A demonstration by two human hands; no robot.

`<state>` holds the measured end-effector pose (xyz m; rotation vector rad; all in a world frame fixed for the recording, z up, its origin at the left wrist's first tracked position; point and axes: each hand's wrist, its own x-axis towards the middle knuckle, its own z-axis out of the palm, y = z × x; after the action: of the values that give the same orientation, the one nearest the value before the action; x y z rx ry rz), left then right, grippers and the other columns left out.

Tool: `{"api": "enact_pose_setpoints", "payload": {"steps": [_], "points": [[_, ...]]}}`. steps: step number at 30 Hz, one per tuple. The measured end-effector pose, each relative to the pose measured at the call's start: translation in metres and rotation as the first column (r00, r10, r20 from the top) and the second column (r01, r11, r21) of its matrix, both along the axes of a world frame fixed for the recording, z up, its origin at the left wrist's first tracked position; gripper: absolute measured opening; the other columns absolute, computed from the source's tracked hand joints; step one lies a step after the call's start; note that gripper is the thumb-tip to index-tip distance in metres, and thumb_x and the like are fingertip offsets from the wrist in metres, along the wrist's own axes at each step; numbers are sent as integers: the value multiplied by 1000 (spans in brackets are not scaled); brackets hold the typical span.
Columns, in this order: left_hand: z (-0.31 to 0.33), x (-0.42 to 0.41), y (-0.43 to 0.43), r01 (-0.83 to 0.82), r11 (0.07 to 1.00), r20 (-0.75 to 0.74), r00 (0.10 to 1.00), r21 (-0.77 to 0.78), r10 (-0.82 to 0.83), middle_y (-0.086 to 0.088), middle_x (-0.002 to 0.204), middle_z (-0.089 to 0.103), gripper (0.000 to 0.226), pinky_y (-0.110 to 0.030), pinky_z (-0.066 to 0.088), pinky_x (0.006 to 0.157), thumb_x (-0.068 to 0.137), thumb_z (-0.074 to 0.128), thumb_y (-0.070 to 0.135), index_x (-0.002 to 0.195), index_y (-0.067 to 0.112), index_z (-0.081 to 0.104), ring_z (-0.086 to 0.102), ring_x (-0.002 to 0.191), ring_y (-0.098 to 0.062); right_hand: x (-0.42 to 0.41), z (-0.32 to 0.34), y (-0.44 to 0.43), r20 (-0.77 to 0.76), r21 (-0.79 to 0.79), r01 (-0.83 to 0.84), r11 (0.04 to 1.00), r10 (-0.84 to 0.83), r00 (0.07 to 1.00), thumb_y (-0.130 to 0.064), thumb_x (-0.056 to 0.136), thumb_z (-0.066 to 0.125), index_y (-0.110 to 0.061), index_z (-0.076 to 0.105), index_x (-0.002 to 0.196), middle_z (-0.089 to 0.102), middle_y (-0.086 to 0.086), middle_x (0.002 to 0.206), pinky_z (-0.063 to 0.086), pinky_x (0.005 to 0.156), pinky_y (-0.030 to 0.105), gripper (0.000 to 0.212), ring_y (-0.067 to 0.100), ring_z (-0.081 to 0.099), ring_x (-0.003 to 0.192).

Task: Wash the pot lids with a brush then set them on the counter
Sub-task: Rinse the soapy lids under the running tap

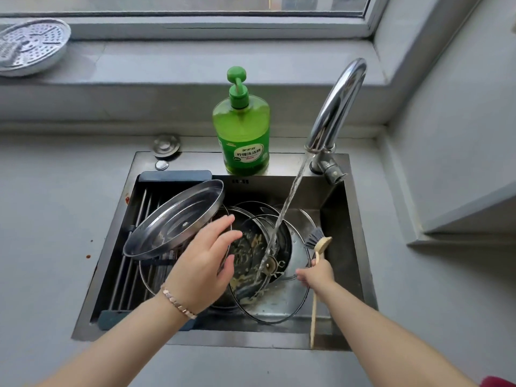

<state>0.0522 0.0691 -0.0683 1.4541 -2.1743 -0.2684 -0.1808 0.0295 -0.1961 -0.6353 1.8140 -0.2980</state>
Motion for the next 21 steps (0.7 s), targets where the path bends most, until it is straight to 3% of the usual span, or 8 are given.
{"api": "enact_pose_setpoints", "payload": {"steps": [5, 9, 11, 13, 15, 17, 18, 21], "points": [[-12, -2, 11, -10, 982, -47, 999, 191, 19, -3, 112, 65, 20, -25, 52, 85, 83, 42, 23, 99, 23, 55, 61, 103, -15, 5, -1, -5, -167, -133, -132, 982, 109, 980, 4, 79, 54, -12, 44, 91, 62, 19, 89, 56, 74, 48, 22, 36, 65, 82], [-18, -5, 17, -58, 934, -91, 991, 352, 96, 5, 103, 67, 16, -8, 45, 81, 85, 46, 20, 95, 26, 57, 62, 96, -9, 4, 40, -14, -179, -242, -231, 942, 190, 965, 6, 77, 49, -18, 48, 92, 61, 15, 84, 58, 67, 45, 28, 32, 66, 71], [-16, -9, 18, -139, 852, -78, 976, 505, 205, 8, 105, 62, 17, -2, 38, 81, 89, 51, 12, 101, 19, 62, 60, 97, -10, -9, 62, -18, -137, -284, -206, 936, 173, 975, 11, 77, 48, -19, 47, 90, 62, 18, 84, 59, 60, 42, 32, 29, 67, 61], [-19, -15, 17, -248, 630, -7, 928, 736, 373, 4, 116, 58, 27, -10, 38, 87, 91, 53, 15, 118, 17, 56, 55, 105, -10, -27, 85, -19, -56, -302, -112, 947, 100, 993, 17, 77, 47, -15, 43, 96, 60, 23, 83, 58, 55, 41, 37, 30, 63, 54], [-24, -21, 15, -264, 326, 25, 810, 908, 585, -6, 123, 53, 47, -25, 40, 95, 90, 58, 20, 134, 11, 42, 51, 113, -19, -47, 108, -15, 1, -300, -27, 953, 29, 1000, 21, 76, 51, -12, 38, 105, 59, 27, 87, 56, 49, 35, 46, 30, 62, 53], [-26, -29, 12, -55, 41, -3, 556, 998, 831, -17, 128, 48, 58, -39, 44, 95, 88, 61, 21, 136, 4, 35, 51, 114, -31, -63, 128, -5, 57, -305, 57, 951, -41, 998, 23, 76, 55, -10, 34, 109, 57, 31, 91, 54, 43, 29, 52, 25, 63, 47], [-24, -33, 11, 110, -36, -15, 428, 993, 904, -23, 130, 48, 54, -44, 47, 91, 88, 61, 21, 132, 1, 38, 53, 111, -37, -69, 138, 0, 89, -304, 99, 947, -75, 993, 24, 76, 55, -8, 32, 109, 57, 33, 88, 54, 42, 28, 51, 23, 62, 43], [-20, -43, 15, 526, 28, -137, 170, 850, 976, -30, 119, 58, 57, -45, 57, 72, 77, 61, 13, 130, -2, 44, 65, 94, -41, -82, 157, 15, 200, -306, 207, 929, -150, 968, 25, 79, 51, -8, 33, 99, 58, 34, 78, 52, 39, 27, 43, 25, 63, 43]]}}
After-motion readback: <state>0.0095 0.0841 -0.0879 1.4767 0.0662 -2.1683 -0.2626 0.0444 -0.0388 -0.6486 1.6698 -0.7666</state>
